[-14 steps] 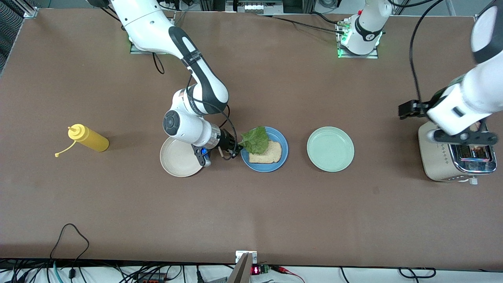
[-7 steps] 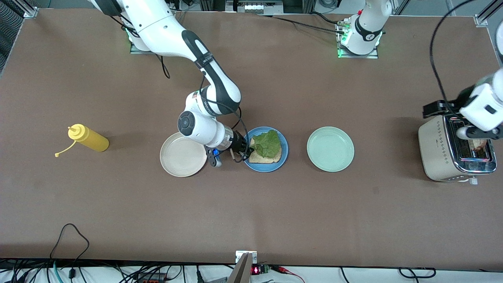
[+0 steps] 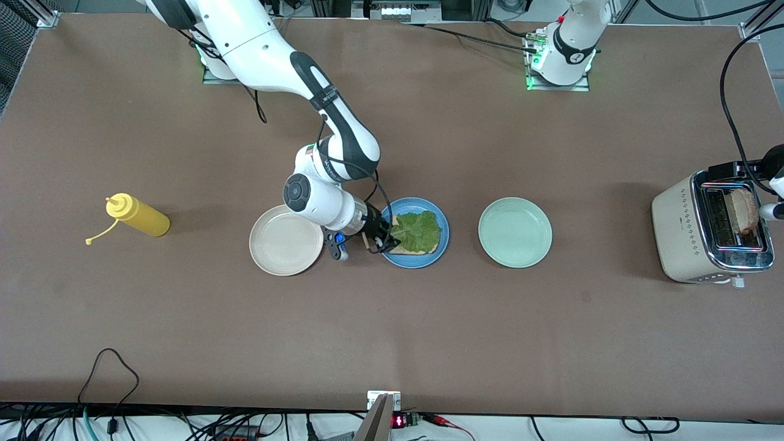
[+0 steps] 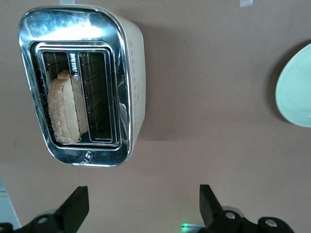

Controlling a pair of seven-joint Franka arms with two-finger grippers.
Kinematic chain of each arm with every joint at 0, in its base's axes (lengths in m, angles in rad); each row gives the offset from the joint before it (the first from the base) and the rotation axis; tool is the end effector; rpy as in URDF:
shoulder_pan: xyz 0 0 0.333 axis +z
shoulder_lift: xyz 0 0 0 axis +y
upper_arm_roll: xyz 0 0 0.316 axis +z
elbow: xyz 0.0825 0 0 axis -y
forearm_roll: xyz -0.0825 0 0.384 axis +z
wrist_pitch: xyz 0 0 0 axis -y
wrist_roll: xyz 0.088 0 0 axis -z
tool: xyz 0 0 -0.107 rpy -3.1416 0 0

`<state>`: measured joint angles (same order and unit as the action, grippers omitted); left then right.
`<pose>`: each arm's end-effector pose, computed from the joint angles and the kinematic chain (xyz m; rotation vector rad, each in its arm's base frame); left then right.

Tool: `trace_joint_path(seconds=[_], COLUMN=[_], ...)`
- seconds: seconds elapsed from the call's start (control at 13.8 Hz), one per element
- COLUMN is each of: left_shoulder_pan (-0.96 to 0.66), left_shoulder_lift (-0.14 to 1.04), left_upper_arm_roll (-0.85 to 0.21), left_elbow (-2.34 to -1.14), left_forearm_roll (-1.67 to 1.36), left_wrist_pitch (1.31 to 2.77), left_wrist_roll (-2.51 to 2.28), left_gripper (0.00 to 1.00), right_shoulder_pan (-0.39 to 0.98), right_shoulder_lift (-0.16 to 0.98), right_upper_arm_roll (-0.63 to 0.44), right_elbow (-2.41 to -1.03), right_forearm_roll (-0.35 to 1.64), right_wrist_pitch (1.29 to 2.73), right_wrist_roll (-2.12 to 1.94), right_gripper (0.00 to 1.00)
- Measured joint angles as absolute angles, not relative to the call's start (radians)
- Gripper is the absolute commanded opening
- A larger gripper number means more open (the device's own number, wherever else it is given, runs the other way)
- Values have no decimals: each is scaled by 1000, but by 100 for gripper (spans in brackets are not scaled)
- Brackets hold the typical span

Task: Make sandwich in blue plate with both arms
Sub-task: 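Withdraw the right gripper back beside the mustard bottle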

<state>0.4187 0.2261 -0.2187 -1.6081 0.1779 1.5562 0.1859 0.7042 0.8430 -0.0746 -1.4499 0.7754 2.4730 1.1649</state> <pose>0.5805 0.1478 0.4788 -3.0358 0.0136 0.4453 0.5919 0.4425 0.2010 -2.3007 1.3785 0.3573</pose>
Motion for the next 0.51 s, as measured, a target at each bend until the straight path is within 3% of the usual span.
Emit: trace_joint_path(seconds=[0.22, 0.51], left_shoulder_pan=[423, 474], left_shoulder_lift=[265, 311], left_upper_arm_roll=[-218, -217], left_elbow=[-1608, -1609], left_forearm_roll=[252, 273], left_wrist_pitch=[1569, 1645], left_wrist_roll=[264, 288], left_gripper=[100, 100], right_shoulder_pan=[684, 560], right_shoulder_lift=[830, 721], right_upper_arm_roll=[-93, -104], right_elbow=[-1429, -1411], right_forearm_roll=[704, 623], right_wrist_pitch=[2407, 2181], right_wrist_roll=[1163, 1057], right_gripper=[100, 100])
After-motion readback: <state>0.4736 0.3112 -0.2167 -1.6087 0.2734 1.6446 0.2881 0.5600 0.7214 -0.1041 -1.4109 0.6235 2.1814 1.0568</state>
